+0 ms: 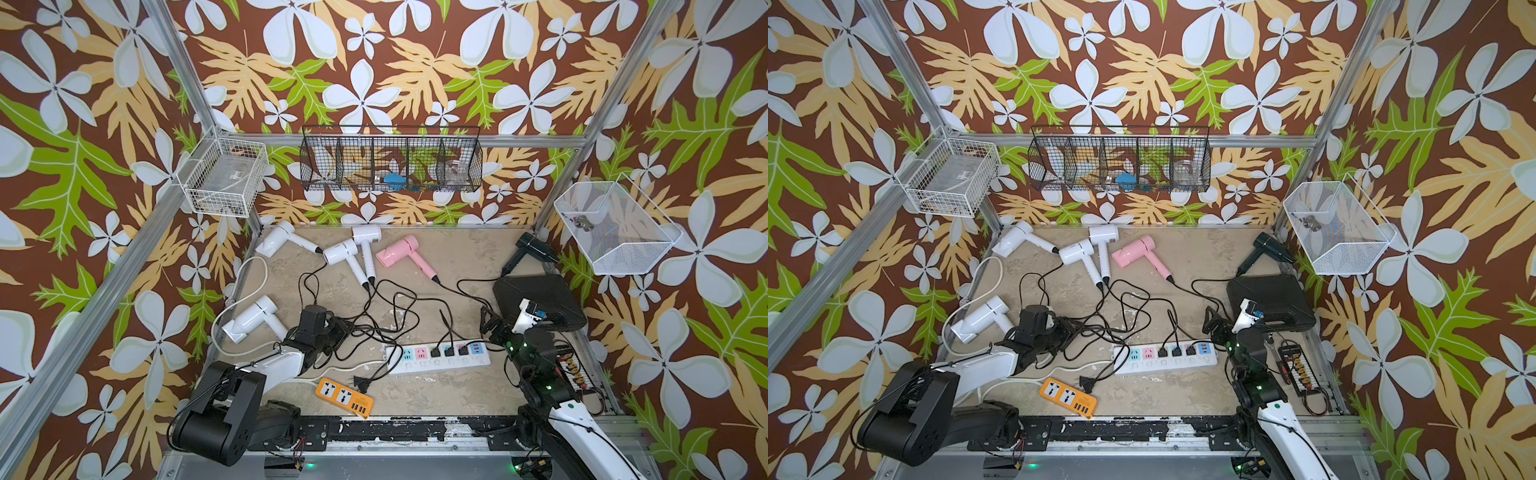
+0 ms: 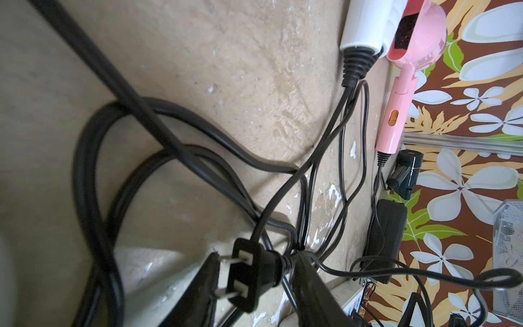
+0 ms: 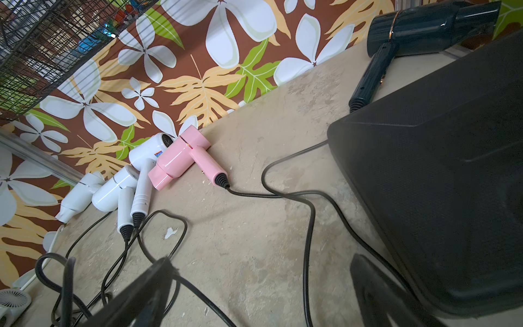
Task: Charge the blow dryers
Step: Pick up the plug from the center of the board.
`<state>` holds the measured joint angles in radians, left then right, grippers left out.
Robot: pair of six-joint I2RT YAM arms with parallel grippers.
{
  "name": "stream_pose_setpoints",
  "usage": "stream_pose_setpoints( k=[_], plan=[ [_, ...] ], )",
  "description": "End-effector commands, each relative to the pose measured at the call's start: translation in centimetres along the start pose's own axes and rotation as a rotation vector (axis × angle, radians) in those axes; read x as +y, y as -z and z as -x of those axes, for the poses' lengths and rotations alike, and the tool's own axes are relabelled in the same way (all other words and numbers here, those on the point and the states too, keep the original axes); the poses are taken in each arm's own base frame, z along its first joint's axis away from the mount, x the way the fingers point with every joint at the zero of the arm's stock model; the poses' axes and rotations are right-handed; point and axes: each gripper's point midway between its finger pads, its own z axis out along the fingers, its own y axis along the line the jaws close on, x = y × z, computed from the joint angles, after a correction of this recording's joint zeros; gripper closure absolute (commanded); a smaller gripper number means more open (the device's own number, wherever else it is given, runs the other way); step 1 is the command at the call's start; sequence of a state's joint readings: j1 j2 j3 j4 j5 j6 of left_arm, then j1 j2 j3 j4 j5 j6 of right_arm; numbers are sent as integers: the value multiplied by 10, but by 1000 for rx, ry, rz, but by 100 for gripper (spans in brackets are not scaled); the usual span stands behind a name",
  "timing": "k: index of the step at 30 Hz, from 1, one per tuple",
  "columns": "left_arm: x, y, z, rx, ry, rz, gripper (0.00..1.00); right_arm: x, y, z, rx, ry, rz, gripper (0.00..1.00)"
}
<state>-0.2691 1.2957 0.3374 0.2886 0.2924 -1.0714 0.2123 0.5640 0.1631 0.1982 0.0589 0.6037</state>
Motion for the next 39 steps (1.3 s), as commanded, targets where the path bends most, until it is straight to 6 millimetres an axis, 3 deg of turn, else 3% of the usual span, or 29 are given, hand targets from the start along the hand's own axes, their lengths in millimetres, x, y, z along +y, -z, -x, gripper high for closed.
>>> stream_pose_setpoints(
  k=[1, 13, 21, 30, 39],
  plan=[
    [-6, 0, 2, -8, -21, -28, 59, 4, 0, 7, -22, -13, 16, 0],
    [-12, 5, 3, -16, -20, -60, 83, 5, 0, 6, -20, -17, 21, 0],
    [-35, 13, 9, -31, -34, -113, 90, 5, 0, 6, -18, -18, 21, 0],
    [-90, 33, 33, -88, -82, -185, 93, 5, 2, 8, -31, -18, 23, 0],
    [-164, 57, 62, -147, -137, -300, 94, 5, 2, 9, -32, -17, 17, 0]
  ],
)
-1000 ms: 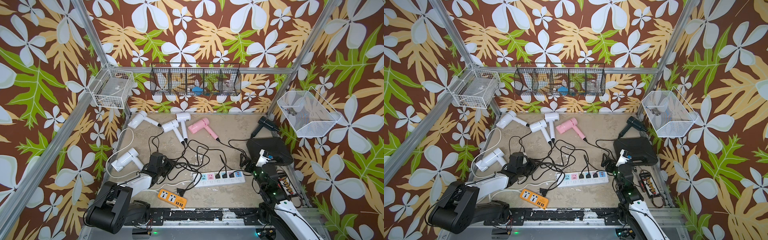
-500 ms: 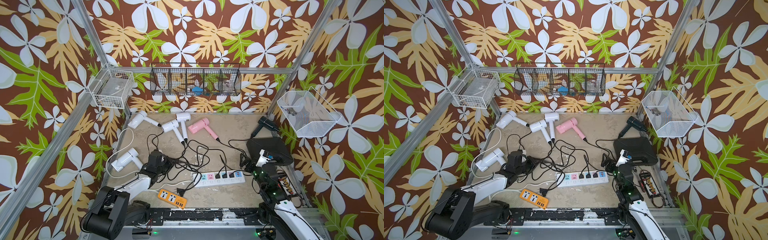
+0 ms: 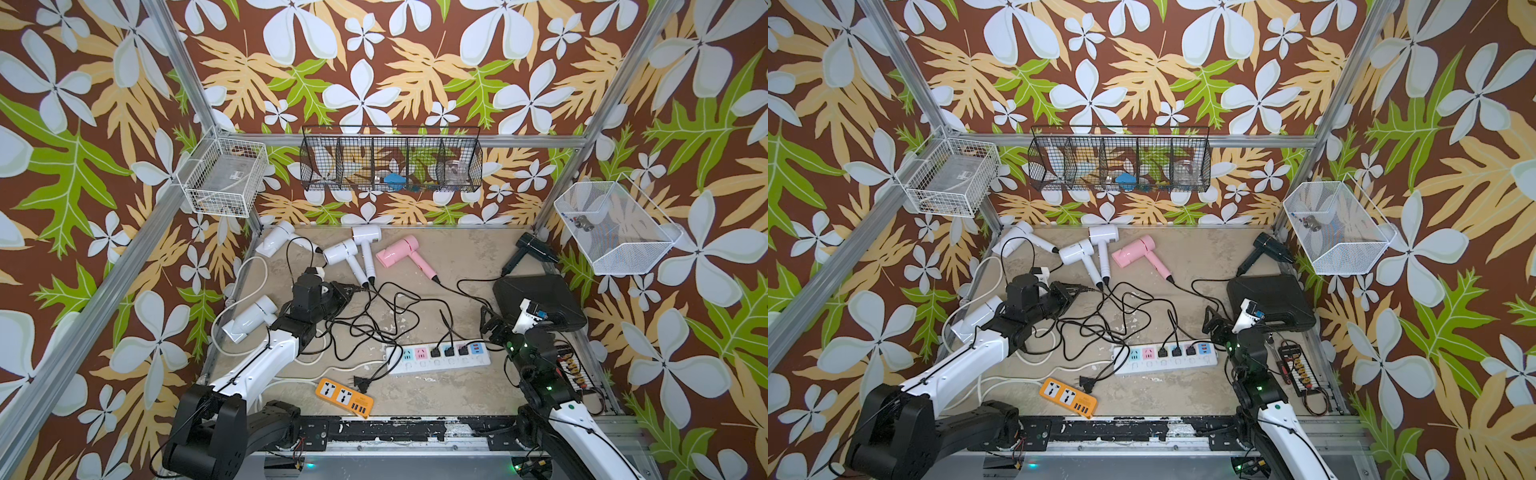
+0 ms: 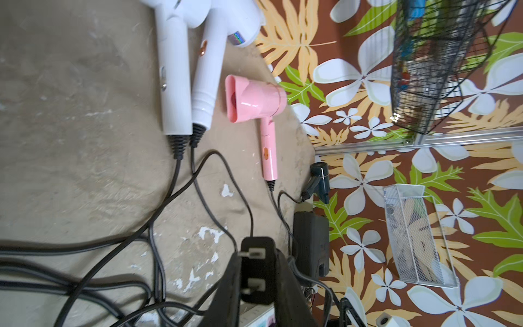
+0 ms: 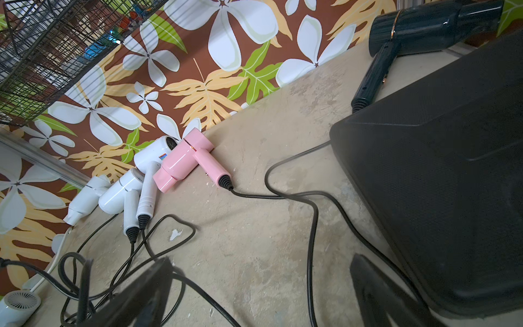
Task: Charge the blow dryers
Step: Pick up the plug from the center of the board.
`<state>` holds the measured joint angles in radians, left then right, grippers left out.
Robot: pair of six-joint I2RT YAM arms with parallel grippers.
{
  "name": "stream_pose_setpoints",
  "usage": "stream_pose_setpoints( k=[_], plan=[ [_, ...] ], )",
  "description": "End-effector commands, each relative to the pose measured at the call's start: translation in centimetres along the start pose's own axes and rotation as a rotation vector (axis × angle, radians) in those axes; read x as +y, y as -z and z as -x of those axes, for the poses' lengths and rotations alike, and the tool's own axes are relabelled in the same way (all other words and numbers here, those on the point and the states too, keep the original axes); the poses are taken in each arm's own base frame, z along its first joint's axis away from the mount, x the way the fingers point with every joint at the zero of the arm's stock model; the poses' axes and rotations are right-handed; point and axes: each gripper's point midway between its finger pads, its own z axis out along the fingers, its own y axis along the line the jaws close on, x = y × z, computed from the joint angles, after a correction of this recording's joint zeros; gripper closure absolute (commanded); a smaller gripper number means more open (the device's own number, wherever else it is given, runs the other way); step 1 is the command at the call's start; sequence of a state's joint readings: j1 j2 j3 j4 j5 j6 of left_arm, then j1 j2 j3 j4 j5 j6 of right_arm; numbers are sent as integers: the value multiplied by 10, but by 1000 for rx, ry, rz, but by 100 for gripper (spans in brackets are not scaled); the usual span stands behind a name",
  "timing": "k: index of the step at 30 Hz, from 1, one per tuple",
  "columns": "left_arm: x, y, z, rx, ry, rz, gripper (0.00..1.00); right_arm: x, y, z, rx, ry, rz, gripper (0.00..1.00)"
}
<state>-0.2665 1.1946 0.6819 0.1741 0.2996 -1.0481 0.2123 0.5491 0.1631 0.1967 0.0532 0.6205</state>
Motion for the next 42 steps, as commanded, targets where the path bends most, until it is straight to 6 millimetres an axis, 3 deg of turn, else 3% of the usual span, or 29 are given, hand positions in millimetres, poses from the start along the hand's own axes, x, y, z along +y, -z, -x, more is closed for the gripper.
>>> stream_pose_setpoints(
  k=[1, 4, 7, 16, 21, 27, 38, 42],
  plan=[
    [-20, 0, 10, -9, -25, -29, 95, 3, 0, 7, -22, 1, 4, 0],
    [-33, 0, 14, -10, -33, -53, 95, 4, 1, 7, -22, 9, 12, 0],
    [-30, -2, 9, 13, -32, -54, 96, 14, 3, 11, -24, 21, 56, 0],
    [-7, 18, -37, 161, 76, -78, 97, 100, 29, 13, 57, 54, 516, 2],
    [4, 30, -57, 238, 137, -39, 98, 149, 55, -3, 173, 54, 758, 3],
    [9, 39, -74, 331, 213, 0, 98, 201, 82, -23, 285, 146, 890, 4],
    [23, 44, -104, 490, 352, 72, 97, 280, 116, -78, 481, 168, 1110, 13],
    [22, 47, -110, 523, 378, 68, 97, 299, 118, -99, 535, 143, 1127, 14]
  ],
)
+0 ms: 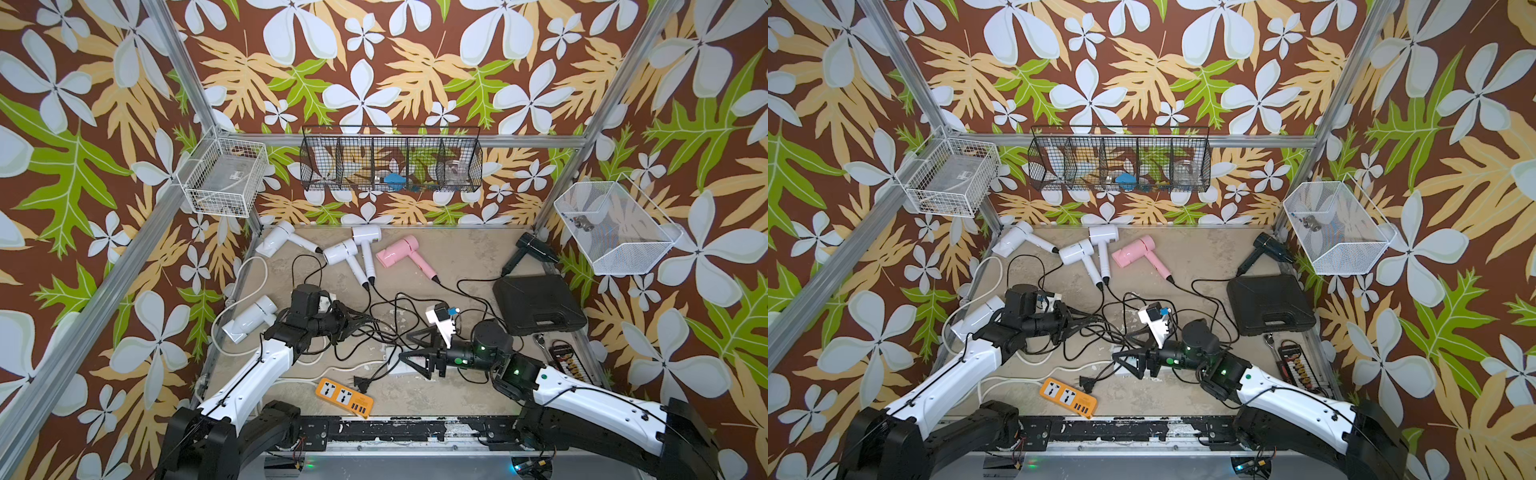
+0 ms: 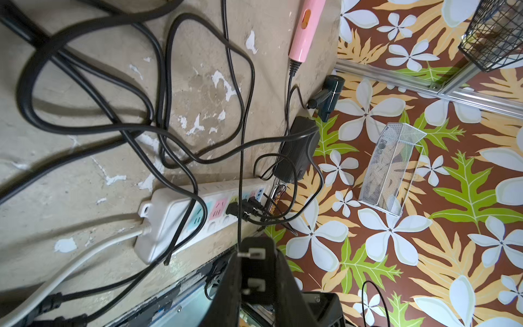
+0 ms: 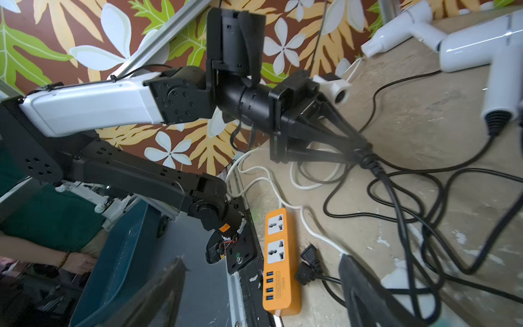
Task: Charge the blow dryers
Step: Pick up the plug from the center of the board.
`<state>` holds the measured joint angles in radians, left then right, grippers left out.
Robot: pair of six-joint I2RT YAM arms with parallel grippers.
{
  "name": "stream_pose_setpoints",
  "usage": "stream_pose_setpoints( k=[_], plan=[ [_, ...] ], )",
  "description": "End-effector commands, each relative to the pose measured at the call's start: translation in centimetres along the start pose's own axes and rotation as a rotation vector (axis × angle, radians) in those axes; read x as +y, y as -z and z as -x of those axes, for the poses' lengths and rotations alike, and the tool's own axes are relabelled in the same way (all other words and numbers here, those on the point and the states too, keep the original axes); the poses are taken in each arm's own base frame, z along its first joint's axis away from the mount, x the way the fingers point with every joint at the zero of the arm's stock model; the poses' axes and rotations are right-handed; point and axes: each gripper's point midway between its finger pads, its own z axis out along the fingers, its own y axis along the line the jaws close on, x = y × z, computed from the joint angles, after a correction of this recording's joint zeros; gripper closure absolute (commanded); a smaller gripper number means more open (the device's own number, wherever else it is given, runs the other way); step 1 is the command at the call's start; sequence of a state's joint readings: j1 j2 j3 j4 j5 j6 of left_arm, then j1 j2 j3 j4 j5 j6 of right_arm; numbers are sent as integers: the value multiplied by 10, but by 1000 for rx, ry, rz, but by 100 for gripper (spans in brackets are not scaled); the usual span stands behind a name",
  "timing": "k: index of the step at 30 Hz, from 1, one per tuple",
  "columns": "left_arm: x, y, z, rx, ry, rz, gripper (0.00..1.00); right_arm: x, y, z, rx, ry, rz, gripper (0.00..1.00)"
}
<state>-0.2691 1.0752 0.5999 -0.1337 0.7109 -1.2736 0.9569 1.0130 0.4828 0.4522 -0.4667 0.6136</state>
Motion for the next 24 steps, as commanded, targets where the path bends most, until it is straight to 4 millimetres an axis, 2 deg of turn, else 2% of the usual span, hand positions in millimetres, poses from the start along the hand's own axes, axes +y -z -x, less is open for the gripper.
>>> stream_pose_setpoints(
  k=[1, 7, 15, 21, 24],
  plan=[
    [0, 1, -11, 59, 27, -6, 97, 6, -14, 12, -57, -33, 21, 14],
    [5, 3, -18, 84, 54, -10, 97, -12, -38, 0, -33, -141, 10, 17],
    [8, 6, -27, 109, 67, -22, 97, -49, -65, -11, 7, -203, -118, 29],
    [10, 8, -33, 133, 67, -28, 97, -69, -73, -9, -21, -239, -147, 40],
    [12, 8, -36, 148, 67, -29, 97, -75, -73, -4, -39, -246, -130, 41]
  ],
)
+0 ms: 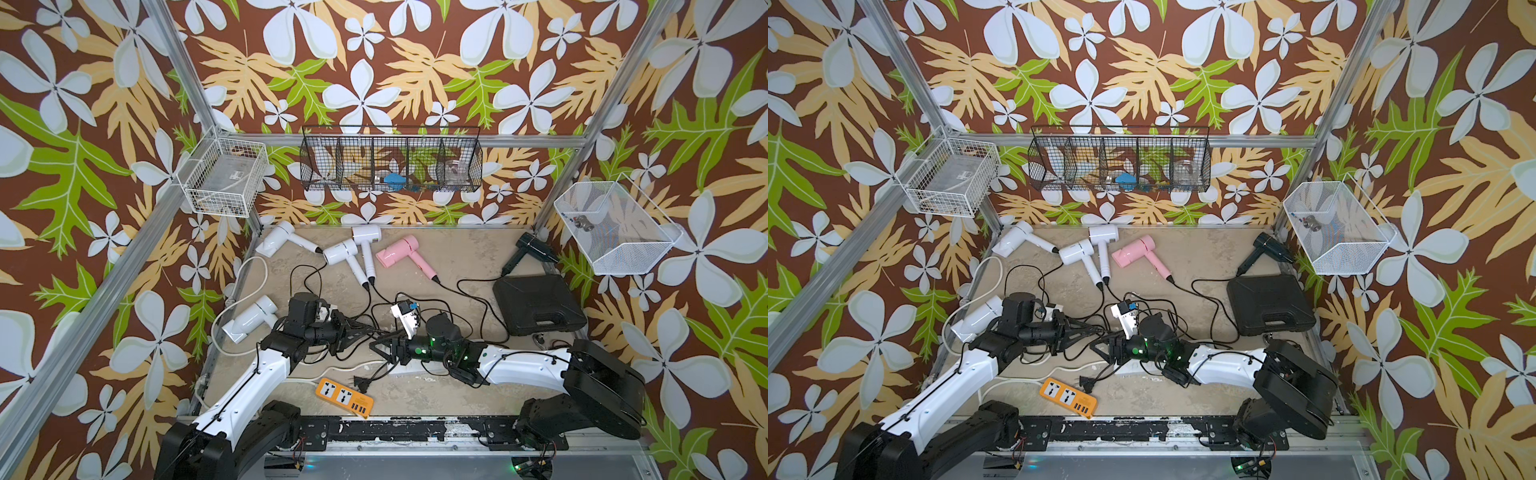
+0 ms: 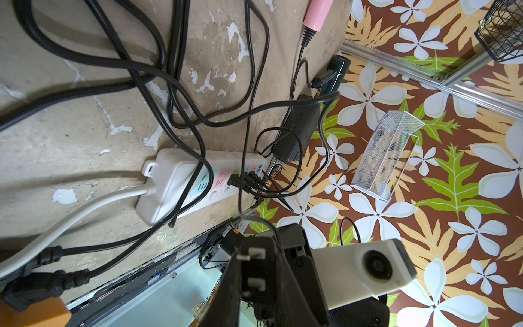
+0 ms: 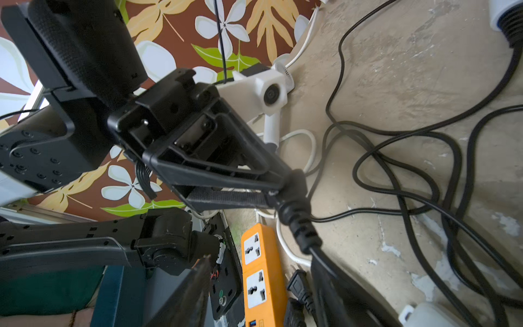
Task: Charge the blow dryers
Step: Pick up the plug from the center of the board.
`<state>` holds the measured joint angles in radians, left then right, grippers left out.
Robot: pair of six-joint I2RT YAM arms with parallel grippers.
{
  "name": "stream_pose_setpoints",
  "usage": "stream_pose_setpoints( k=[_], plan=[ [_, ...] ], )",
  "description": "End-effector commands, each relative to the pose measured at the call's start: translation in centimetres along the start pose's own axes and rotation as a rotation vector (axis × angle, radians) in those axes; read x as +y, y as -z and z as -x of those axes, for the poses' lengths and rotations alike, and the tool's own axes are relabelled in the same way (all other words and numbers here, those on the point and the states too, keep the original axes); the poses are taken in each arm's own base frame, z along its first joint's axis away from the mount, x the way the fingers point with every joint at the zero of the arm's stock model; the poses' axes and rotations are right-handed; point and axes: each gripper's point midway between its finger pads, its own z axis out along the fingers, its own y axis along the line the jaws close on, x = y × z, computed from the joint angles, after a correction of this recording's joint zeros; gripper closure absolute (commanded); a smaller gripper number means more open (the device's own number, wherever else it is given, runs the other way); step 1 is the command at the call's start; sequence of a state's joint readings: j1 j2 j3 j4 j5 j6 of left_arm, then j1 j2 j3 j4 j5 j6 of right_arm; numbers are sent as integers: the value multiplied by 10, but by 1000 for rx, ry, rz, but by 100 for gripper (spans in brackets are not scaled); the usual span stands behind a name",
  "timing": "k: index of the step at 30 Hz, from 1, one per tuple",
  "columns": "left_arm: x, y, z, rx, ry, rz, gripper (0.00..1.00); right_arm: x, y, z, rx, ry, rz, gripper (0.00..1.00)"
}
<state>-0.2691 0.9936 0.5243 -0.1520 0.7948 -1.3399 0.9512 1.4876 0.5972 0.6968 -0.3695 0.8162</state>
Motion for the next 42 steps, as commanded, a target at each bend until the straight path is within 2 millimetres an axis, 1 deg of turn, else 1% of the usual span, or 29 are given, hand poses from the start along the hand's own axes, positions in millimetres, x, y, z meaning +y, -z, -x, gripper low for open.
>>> stream_pose_setpoints(
  k=[1, 3, 7, 10, 14, 19, 22, 29, 32, 34, 36, 37, 38, 40, 41, 42],
  plan=[
    [-2, 1, -13, 70, -6, -16, 97, 2, -1, 18, -67, -1, 30, 41],
    [-1, 1, -14, 77, -8, -17, 97, 1, -3, 22, -72, 9, 40, 42],
    [0, 1, -16, 88, -9, -17, 97, 1, -8, 24, -69, 15, 67, 49],
    [0, 1, -17, 94, -11, -19, 97, 1, -12, 24, -65, 18, 74, 50],
    [2, 0, -17, 97, -12, -16, 97, 5, -15, 25, -67, 24, 107, 52],
    [2, -1, -17, 100, -14, -17, 97, 9, -16, 23, -61, 21, 137, 63],
    [2, -1, -16, 100, -13, -17, 97, 9, -15, 22, -62, 19, 143, 72],
    [2, -3, -14, 95, -11, -16, 97, 12, -14, 21, -58, 20, 156, 81],
    [0, -2, -13, 88, -19, -24, 96, 12, -14, 20, -55, 19, 157, 88],
    [-2, -2, -11, 78, -27, -30, 91, 12, -13, 21, -58, 20, 158, 94],
    [-6, -1, -10, 71, -43, -40, 81, 12, -12, 21, -59, 16, 153, 98],
    [-8, -1, -10, 65, -53, -43, 75, 12, -12, 21, -59, 15, 147, 100],
    [-11, 0, -9, 58, -67, -50, 66, 12, -11, 22, -60, 16, 141, 100],
    [-16, 2, -7, 37, -93, -55, 55, 11, -8, 24, -62, 16, 124, 100],
    [-20, 3, -5, 20, -112, -55, 46, 10, -7, 24, -60, 17, 113, 100],
    [-24, 5, -3, 1, -132, -56, 39, 10, -5, 25, -61, 18, 104, 100]
  ],
)
